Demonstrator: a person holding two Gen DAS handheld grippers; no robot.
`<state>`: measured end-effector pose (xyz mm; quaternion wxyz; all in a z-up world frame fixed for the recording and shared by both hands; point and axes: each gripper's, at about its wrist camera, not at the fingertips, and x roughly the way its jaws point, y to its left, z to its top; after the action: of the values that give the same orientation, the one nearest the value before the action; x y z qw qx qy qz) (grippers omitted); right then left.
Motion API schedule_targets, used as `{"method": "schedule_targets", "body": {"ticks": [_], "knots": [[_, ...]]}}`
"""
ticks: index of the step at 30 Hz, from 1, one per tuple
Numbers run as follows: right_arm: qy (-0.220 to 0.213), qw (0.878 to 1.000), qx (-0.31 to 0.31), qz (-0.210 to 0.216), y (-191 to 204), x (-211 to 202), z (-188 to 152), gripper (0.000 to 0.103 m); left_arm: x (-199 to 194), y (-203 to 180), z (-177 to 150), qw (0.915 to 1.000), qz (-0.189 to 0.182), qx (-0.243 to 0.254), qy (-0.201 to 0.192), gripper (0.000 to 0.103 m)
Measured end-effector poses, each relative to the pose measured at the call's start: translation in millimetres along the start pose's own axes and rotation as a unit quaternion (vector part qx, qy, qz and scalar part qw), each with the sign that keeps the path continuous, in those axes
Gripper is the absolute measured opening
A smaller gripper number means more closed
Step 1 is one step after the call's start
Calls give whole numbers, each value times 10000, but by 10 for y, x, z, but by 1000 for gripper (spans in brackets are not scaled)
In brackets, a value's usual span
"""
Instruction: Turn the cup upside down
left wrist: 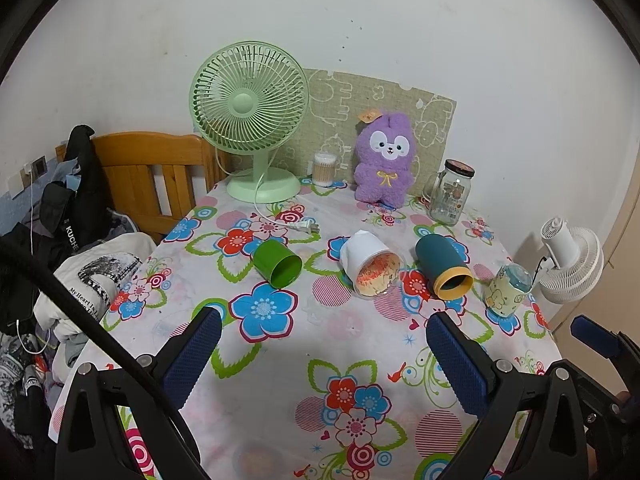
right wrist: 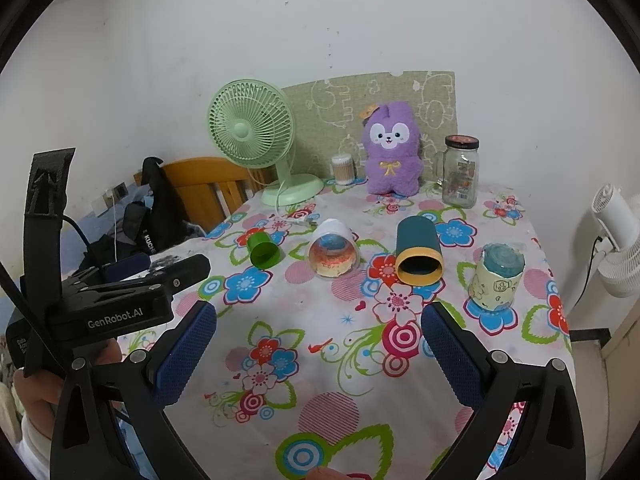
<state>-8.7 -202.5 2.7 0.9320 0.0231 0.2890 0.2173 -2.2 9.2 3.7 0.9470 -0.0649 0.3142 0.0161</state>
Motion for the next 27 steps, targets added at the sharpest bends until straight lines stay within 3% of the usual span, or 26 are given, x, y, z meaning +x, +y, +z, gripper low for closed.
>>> {"method": "schedule_targets", "body": {"ticks": [27], "knots": [[137, 9999, 25, 2, 3, 72, -6, 103, 10, 60, -5, 10000, 7, -46, 40, 103]]}}
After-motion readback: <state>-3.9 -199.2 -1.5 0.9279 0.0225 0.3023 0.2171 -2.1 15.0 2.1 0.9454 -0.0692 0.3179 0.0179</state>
